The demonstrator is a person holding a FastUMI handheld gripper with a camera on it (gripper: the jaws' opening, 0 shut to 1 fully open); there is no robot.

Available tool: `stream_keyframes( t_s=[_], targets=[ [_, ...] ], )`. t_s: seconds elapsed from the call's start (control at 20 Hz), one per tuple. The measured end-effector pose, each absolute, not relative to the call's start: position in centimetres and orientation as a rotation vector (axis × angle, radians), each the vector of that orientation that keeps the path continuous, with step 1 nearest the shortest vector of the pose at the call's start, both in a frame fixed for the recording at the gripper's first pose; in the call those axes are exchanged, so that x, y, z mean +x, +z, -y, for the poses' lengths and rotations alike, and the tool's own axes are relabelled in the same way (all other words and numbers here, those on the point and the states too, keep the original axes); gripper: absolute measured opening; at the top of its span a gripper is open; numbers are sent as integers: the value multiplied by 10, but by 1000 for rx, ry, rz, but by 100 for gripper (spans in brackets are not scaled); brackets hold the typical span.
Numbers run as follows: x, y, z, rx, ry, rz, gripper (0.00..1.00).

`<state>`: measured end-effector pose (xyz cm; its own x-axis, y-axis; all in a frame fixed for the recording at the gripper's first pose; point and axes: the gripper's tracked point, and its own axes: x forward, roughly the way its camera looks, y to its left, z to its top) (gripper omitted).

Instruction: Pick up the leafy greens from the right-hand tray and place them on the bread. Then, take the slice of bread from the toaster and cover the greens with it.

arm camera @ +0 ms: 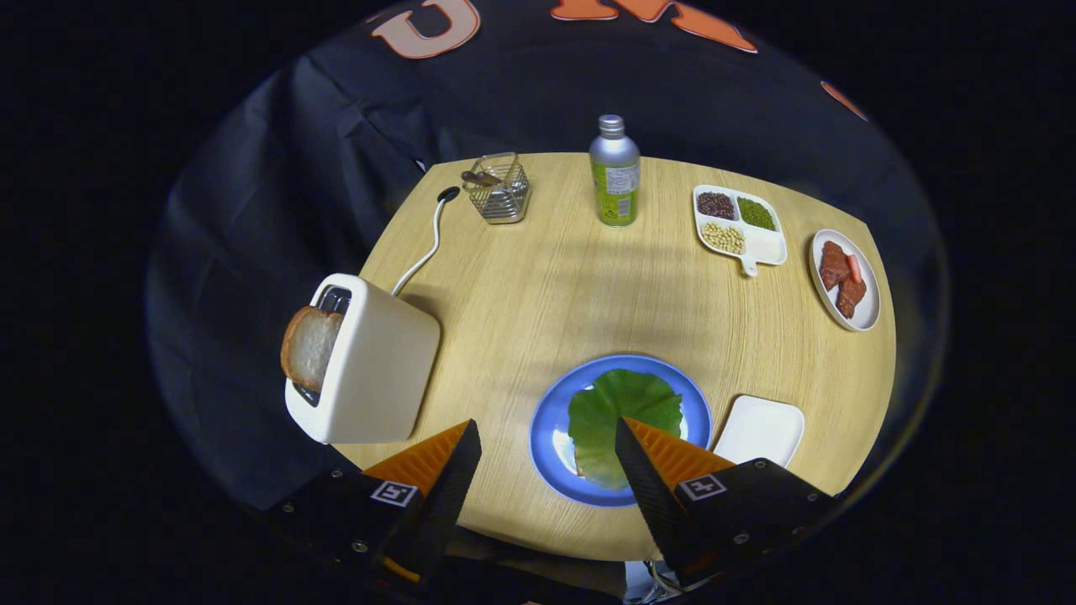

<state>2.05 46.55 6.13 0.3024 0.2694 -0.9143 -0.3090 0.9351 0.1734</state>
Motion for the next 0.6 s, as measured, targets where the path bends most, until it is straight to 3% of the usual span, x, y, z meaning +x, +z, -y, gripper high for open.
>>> stream_keyframes(
  t_s=[0.6],
  targets=[
    [22, 110, -594, -31, 478, -1252, 97]
  ],
)
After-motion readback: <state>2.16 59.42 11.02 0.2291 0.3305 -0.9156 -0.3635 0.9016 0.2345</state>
